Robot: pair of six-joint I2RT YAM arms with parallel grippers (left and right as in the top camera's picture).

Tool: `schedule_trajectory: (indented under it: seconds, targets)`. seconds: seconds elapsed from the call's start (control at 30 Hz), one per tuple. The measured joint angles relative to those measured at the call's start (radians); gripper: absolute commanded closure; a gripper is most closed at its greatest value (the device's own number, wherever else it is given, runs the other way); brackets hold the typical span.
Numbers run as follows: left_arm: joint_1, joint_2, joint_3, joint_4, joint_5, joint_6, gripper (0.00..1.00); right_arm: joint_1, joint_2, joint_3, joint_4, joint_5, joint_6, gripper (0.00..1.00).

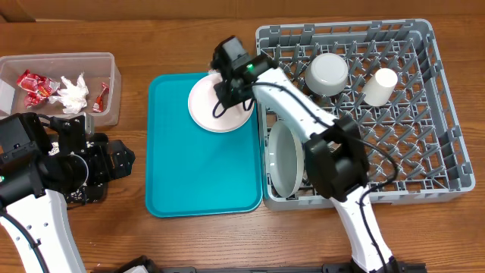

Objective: Sort waste into correct bins and load items into the dishwasher rack
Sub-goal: 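Carry the white fork right into the rack and release it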

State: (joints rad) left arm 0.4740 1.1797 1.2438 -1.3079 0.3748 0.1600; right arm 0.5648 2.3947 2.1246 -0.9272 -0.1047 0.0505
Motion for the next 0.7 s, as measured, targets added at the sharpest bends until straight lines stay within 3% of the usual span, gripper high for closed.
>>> schedule_trajectory:
  seconds: [0.57,0.7]
  targets:
    - [0.0,0.0,0.0,0.0,0.0,0.0,0.0,-0.134,-0.2,0.007,-0.045,0.051,0.141,0.96]
    - [0.0,0.0,0.0,0.0,0.0,0.0,0.0,-0.159,-0.2,0.007,-0.06,0.117,0.168,0.89]
